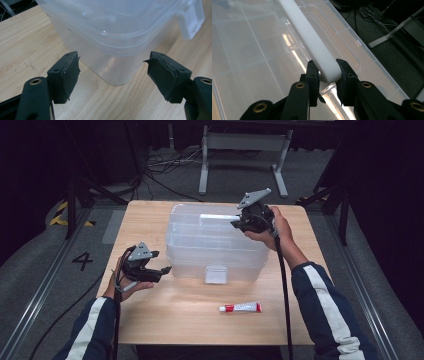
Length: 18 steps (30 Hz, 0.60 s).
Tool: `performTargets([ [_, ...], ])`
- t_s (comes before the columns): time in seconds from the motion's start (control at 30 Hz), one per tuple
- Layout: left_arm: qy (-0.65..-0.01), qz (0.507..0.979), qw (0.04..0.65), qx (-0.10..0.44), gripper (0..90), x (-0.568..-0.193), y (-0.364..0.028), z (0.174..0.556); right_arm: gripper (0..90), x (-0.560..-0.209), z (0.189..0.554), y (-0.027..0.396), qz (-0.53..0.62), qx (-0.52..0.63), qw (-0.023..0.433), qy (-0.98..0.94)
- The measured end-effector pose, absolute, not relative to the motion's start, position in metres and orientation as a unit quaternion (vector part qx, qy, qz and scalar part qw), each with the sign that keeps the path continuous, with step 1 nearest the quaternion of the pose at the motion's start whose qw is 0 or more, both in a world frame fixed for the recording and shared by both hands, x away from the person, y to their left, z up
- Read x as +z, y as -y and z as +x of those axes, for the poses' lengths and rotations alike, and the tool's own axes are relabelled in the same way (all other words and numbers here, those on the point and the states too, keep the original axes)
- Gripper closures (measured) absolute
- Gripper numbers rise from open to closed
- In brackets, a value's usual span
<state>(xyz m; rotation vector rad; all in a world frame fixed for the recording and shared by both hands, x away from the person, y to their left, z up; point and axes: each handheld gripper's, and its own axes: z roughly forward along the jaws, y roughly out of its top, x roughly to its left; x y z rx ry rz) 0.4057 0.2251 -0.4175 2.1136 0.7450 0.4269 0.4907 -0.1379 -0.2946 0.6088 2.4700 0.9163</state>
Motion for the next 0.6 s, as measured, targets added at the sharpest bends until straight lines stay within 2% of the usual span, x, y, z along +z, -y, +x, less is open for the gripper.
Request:
performTargets([
  [0.4,-0.278,0.846,0.421,0.173,27.6,-0.41,-0.218,0.409,73.6,-0.285,0.5,0.139,0.231,0.33,0.207,-0.892],
  [0.6,-0.269,0.842,0.439,0.165,41.1,-0.406,-0.219,0.411,73.3,-0.281,0.504,0.138,0.239,0.324,0.199,-0.893],
])
